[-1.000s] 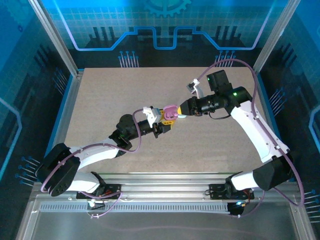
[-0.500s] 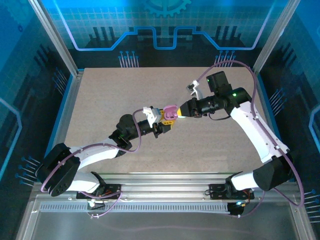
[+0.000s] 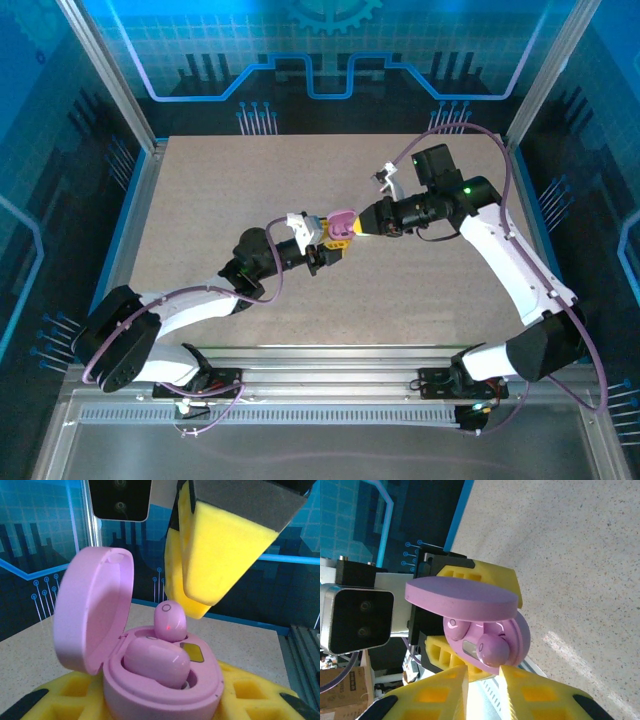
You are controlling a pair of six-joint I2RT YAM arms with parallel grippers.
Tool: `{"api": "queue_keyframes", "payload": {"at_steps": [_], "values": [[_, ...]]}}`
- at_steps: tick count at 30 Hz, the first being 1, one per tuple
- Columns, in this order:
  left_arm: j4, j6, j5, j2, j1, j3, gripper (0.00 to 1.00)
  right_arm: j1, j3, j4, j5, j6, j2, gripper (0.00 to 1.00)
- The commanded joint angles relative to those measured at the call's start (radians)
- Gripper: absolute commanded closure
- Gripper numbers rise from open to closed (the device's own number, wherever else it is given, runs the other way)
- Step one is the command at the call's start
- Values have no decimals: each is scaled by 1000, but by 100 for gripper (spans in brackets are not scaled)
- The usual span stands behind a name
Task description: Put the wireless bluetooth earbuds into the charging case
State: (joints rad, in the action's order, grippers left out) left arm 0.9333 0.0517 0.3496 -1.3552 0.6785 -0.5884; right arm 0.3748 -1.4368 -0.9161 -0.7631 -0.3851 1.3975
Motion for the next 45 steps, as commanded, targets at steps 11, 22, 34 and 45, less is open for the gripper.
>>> {"api": "queue_keyframes", "payload": {"at_steps": [11, 22, 34, 45], "values": [[50, -2, 43, -3, 9, -31, 69, 19, -22, 7, 14, -9, 32, 74], [48, -5, 52, 3, 9, -29, 69, 21, -48, -9, 24, 36, 55, 74], [32, -1, 66, 6, 9, -34, 69, 15, -88, -40, 45, 46, 71, 71], [40, -6, 52, 2, 9, -36, 69, 22, -89, -69, 1, 85, 65, 70]]}}
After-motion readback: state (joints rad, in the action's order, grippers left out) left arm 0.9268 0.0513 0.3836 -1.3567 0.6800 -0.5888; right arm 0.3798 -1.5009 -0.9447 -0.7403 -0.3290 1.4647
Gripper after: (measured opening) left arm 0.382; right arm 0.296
